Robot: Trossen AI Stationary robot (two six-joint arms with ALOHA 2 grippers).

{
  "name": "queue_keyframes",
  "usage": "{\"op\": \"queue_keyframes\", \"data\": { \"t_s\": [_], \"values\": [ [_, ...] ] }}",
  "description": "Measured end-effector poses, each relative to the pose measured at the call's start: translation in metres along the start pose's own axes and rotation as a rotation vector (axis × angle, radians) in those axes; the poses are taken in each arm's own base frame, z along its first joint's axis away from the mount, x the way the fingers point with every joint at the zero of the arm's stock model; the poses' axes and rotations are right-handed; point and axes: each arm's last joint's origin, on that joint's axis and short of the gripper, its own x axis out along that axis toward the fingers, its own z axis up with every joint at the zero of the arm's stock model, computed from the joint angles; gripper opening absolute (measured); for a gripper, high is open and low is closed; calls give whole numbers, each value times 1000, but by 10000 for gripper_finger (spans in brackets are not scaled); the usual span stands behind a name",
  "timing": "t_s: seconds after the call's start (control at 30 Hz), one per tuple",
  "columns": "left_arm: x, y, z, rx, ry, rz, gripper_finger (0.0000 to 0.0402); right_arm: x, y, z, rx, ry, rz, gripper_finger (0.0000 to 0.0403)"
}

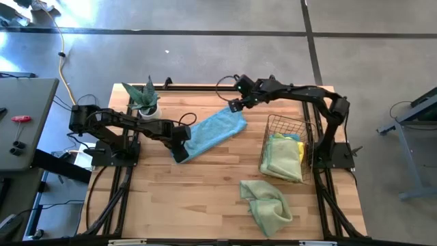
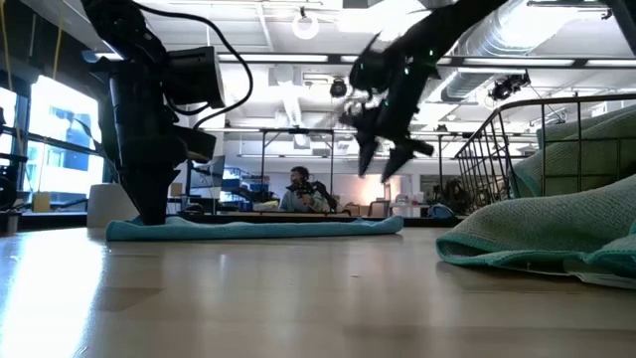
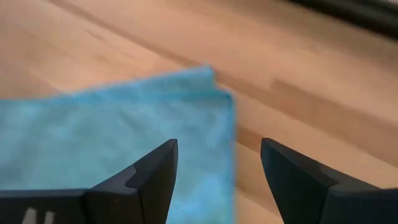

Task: Fold microfiber towels
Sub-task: Fold the blue microfiber cloth

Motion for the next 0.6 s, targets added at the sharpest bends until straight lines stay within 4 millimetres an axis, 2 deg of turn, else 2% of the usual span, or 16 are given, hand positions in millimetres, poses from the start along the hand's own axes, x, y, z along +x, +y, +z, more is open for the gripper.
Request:
{"op": "queue_keyframes", "data": {
  "t_s": [0.13,0.47,0.6],
  "values": [
    [0,0,0,-1,-5,-1,133,20,-8,-5,-22,134,5,222],
    [0,-1,2,-4,-20,-10,133,68,-24,-7,5,250,1,222],
    [0,-1,2,-4,-19,-11,133,76,-26,-8,-12,260,11,222]
  ]
}}
